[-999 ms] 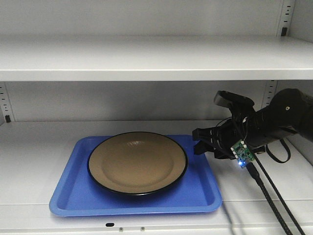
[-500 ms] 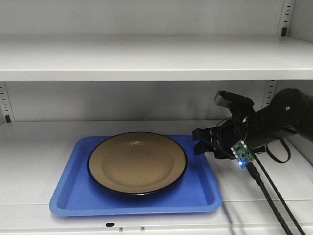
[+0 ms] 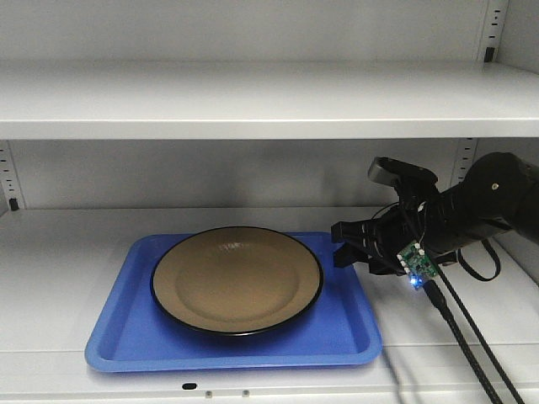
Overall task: Place disk in tray to left cabinet
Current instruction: 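Open both grippers and withdraw them from the tray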
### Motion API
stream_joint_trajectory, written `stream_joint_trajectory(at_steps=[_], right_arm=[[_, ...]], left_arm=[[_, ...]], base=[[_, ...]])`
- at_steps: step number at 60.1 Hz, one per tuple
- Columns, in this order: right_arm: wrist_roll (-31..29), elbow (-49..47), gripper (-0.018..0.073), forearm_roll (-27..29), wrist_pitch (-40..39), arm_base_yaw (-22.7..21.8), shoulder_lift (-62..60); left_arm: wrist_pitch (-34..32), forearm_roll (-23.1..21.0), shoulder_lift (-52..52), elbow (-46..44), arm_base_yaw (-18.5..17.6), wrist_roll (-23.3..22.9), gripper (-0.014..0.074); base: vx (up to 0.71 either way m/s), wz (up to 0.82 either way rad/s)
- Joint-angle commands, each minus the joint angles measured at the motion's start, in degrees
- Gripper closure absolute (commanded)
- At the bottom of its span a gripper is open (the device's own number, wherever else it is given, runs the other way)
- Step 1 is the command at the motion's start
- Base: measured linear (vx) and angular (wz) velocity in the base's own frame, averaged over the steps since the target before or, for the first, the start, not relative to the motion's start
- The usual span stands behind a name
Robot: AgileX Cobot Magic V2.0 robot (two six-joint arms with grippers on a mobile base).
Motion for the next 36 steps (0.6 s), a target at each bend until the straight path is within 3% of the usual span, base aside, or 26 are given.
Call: stream_joint_trajectory(at_steps=[1, 24, 36], right_arm=[[-0.4, -1.9, 0.0124, 0.8, -2.9, -0.5, -2.8], [-0.5, -1.5, 0.0124, 0.3, -2.9, -0.5, -3.4], [-0.7, 9.7, 0.0155, -1.3, -5.8, -0.5, -12.1]], left_arm=[[-4.1, -0.1, 0.7, 0.8, 0.0, 0.1, 0.0603], [-4.1, -0.1, 0.7, 0.8, 0.0, 0.1, 0.0603], [-4.1, -0.1, 0.7, 0.8, 0.0, 0.1, 0.0603]], base=[[0.00, 0.00], [0.00, 0.00], [0.00, 0.00]])
